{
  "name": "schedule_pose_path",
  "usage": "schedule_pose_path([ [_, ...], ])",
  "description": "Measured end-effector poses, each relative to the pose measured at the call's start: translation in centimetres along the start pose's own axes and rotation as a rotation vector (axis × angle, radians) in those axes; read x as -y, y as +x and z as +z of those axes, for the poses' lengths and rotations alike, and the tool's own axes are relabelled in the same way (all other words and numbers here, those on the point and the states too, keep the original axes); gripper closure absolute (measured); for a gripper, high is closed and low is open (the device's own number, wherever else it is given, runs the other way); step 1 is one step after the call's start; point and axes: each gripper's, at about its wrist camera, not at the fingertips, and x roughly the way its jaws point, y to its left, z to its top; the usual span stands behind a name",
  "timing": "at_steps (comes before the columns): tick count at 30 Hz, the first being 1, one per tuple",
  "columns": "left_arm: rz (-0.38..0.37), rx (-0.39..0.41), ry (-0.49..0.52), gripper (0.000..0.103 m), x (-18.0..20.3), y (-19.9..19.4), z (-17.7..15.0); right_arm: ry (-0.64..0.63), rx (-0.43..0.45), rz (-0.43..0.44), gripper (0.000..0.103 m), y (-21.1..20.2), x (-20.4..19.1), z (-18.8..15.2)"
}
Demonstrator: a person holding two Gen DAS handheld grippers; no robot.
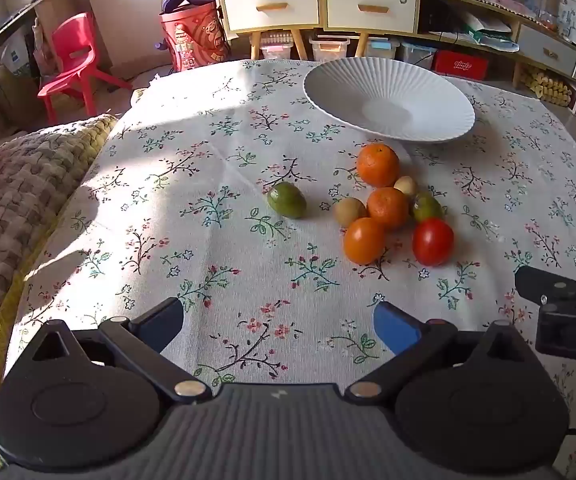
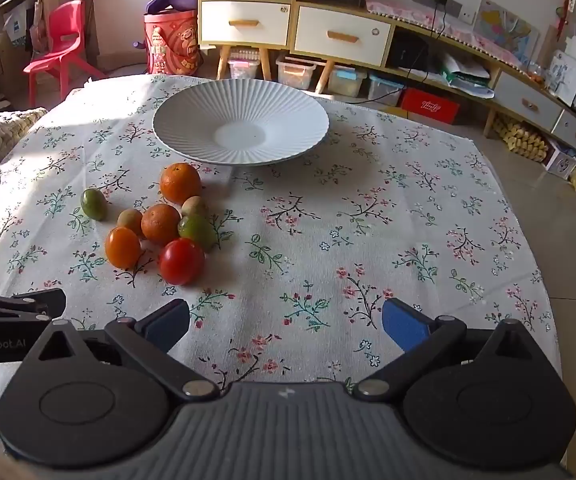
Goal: Organize fruits
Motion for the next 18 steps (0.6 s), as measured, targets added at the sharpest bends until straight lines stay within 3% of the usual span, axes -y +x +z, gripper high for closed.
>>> schedule_pose_path([
  [18, 0.005, 0.001, 0.003, 0.011, 0.47, -0.1, 0.14, -0.001, -0.003, 0.006, 0.0, 0.0, -0.02, 0.07],
])
